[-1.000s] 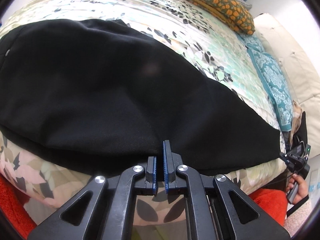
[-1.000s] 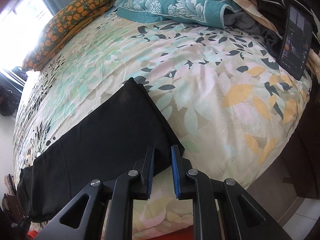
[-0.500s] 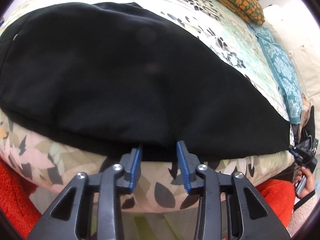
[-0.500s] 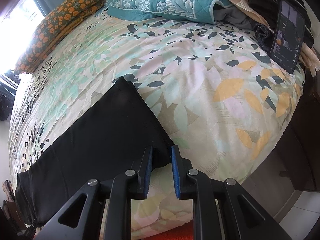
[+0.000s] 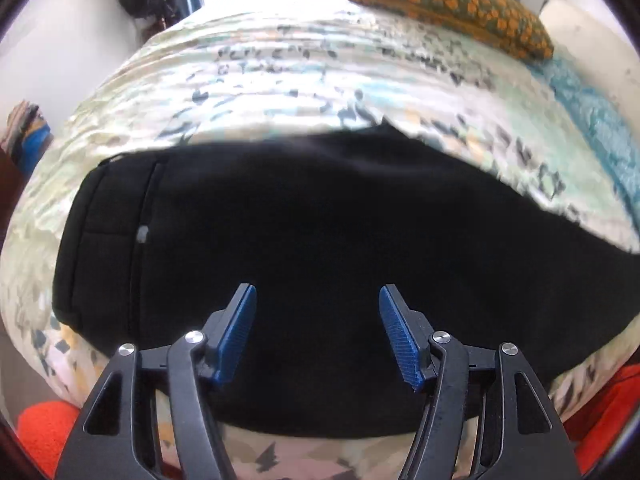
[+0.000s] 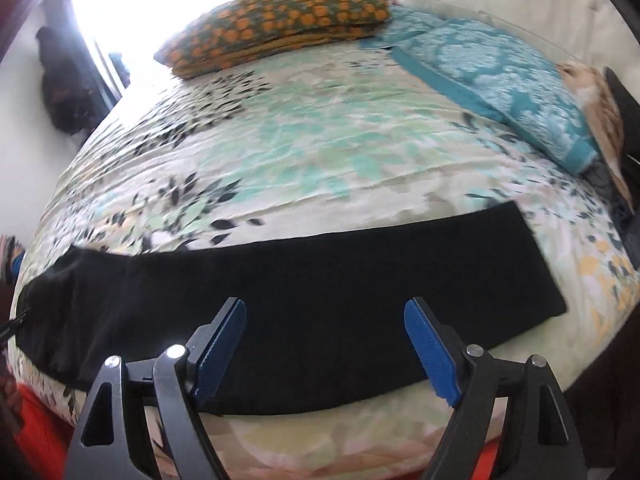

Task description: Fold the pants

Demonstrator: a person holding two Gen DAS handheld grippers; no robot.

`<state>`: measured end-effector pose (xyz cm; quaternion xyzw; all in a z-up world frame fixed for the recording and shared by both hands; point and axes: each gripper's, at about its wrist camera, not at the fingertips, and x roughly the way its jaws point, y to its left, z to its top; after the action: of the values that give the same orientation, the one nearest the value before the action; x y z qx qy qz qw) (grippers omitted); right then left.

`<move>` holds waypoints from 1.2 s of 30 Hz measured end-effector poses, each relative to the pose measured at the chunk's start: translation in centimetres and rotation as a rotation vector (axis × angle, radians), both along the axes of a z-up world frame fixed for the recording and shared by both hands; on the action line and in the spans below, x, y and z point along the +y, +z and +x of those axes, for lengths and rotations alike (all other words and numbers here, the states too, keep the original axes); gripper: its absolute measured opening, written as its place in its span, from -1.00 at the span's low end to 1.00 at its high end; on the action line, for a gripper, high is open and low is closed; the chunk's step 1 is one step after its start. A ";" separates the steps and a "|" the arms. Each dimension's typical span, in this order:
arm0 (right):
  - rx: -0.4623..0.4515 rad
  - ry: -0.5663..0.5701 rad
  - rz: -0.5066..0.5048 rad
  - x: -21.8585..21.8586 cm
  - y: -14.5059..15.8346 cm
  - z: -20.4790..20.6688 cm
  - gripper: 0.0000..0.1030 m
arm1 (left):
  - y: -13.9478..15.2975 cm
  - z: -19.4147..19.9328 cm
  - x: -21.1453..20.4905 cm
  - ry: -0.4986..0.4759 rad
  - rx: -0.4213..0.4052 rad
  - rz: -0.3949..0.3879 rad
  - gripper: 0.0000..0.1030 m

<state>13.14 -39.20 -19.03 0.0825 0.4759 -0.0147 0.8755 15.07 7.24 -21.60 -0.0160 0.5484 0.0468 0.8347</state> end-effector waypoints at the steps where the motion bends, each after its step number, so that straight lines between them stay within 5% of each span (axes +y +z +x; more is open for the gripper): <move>1: 0.018 0.064 0.009 2.6 -1.1 0.5 0.58 | -1.3 -0.9 -0.3 -0.029 0.066 0.039 -0.03; 3: 0.074 0.158 0.010 6.8 -4.0 0.8 0.58 | -1.3 -3.6 -0.9 -0.087 0.054 0.102 0.00; 5: 0.132 0.215 -0.026 9.3 -6.6 0.1 0.58 | -0.4 -5.2 -0.4 -0.066 0.070 0.076 0.01; 9: 0.096 0.212 -0.053 9.7 -8.1 -2.2 0.67 | 1.1 -6.8 4.9 0.105 0.028 -0.085 0.04; 12: 0.119 0.190 -0.022 9.0 -8.1 -1.8 0.75 | 3.7 -6.7 11.8 0.313 -0.075 -0.173 0.40; 14: 0.115 0.193 -0.046 9.3 -8.1 -1.5 0.81 | 4.6 -6.7 16.9 0.450 -0.126 -0.231 0.42; 17: 0.101 0.178 -0.059 9.6 -8.2 -1.5 0.87 | 2.8 -6.1 22.8 0.562 -0.064 -0.311 0.47; 21: 0.094 0.168 -0.064 9.7 -8.3 -1.5 0.91 | 0.1 -4.9 24.8 0.562 0.008 -0.329 0.47; 23: 0.087 0.168 -0.065 9.7 -8.4 -1.6 0.91 | 0.4 -4.4 24.1 0.528 -0.024 -0.306 0.39; 25: 0.082 0.169 -0.065 9.7 -8.4 -1.7 0.91 | 1.0 -3.9 23.2 0.468 -0.062 -0.277 -0.91; 29: 0.081 0.169 -0.068 9.8 -8.4 -1.7 0.91 | 1.1 -3.3 22.7 0.442 -0.048 -0.145 -0.97; 32: 0.080 0.173 -0.067 9.7 -8.3 -1.8 0.91 | 0.4 -3.2 24.4 0.516 -0.022 -0.043 -1.00; 36: 0.079 0.176 -0.065 9.7 -8.4 -1.8 0.91 | 0.4 -5.2 26.4 0.594 -0.028 -0.118 -0.97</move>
<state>11.34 -29.52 -27.39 0.0114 0.5147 0.0437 0.8562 9.92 33.64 -21.19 -0.2249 0.5101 0.2566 0.7895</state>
